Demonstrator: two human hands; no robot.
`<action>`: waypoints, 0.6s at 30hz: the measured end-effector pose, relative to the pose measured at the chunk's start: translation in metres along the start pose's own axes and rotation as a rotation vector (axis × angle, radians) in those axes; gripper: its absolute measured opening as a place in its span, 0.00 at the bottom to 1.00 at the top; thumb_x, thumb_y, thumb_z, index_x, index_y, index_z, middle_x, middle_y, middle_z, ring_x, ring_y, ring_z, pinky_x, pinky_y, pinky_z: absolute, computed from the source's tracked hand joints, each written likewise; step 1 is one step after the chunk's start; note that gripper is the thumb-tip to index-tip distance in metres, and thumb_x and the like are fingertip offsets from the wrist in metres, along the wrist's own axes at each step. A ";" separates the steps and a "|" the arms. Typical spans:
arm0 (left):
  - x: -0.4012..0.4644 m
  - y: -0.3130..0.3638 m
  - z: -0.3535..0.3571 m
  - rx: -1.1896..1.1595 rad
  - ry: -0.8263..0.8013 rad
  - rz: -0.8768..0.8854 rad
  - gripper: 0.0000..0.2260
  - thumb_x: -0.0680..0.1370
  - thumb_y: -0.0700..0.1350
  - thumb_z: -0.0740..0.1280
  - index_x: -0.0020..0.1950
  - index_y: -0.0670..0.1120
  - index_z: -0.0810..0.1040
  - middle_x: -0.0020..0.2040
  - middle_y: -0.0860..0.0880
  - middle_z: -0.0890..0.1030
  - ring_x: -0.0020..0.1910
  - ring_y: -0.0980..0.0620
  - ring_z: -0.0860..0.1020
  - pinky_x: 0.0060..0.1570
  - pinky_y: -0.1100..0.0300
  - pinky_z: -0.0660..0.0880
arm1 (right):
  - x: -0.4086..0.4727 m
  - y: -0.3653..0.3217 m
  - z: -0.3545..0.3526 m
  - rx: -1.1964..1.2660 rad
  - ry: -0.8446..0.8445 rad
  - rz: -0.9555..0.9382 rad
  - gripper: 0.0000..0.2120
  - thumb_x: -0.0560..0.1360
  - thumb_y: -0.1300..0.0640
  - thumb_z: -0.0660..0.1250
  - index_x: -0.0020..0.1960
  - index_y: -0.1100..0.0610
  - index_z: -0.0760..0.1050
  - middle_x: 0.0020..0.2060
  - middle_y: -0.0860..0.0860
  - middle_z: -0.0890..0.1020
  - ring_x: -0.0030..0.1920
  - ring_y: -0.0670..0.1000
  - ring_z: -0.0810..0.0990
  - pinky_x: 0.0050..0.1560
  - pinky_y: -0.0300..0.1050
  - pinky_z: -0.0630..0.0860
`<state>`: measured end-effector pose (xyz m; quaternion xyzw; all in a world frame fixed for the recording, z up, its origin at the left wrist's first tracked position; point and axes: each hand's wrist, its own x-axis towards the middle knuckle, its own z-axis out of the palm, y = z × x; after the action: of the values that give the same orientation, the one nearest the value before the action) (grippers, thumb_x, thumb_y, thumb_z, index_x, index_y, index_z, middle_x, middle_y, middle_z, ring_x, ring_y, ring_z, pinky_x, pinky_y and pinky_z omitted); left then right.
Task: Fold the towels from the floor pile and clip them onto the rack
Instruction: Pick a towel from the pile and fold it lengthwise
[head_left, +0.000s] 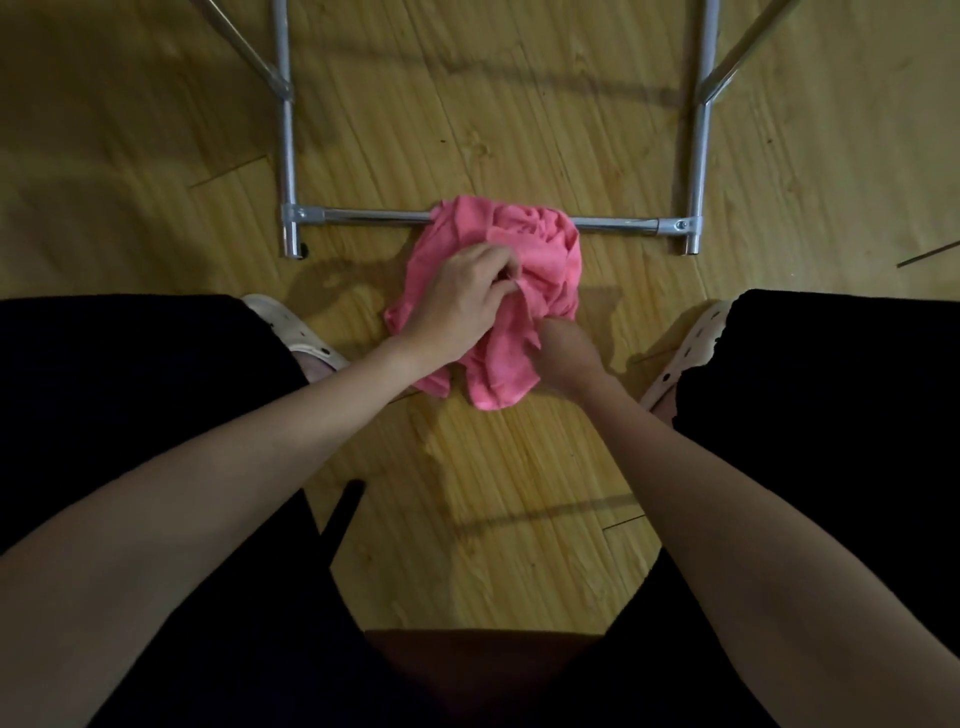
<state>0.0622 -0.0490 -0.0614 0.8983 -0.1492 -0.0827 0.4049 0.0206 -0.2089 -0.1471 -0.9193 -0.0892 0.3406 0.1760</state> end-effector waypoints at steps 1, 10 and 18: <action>-0.003 0.008 -0.006 -0.008 0.051 -0.005 0.02 0.75 0.35 0.68 0.45 0.39 0.77 0.41 0.50 0.77 0.42 0.59 0.73 0.45 0.76 0.65 | -0.007 -0.003 -0.006 0.033 0.029 0.017 0.11 0.78 0.55 0.62 0.54 0.62 0.76 0.48 0.60 0.81 0.47 0.61 0.80 0.45 0.53 0.76; -0.035 0.068 -0.071 -0.143 0.452 -0.237 0.02 0.76 0.39 0.68 0.47 0.41 0.77 0.42 0.50 0.80 0.42 0.53 0.78 0.43 0.61 0.77 | -0.079 -0.013 -0.056 0.165 0.045 0.122 0.16 0.79 0.55 0.62 0.63 0.63 0.74 0.53 0.63 0.81 0.54 0.63 0.79 0.49 0.52 0.73; -0.061 0.114 -0.134 -0.221 0.597 -0.214 0.04 0.76 0.38 0.67 0.46 0.46 0.76 0.40 0.54 0.79 0.41 0.52 0.80 0.45 0.56 0.78 | -0.140 -0.024 -0.111 0.158 0.174 0.078 0.09 0.75 0.64 0.60 0.48 0.65 0.78 0.48 0.62 0.79 0.49 0.61 0.77 0.46 0.49 0.71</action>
<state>0.0184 -0.0060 0.1139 0.8442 0.0811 0.1261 0.5147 -0.0128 -0.2556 0.0232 -0.9314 -0.0105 0.2720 0.2415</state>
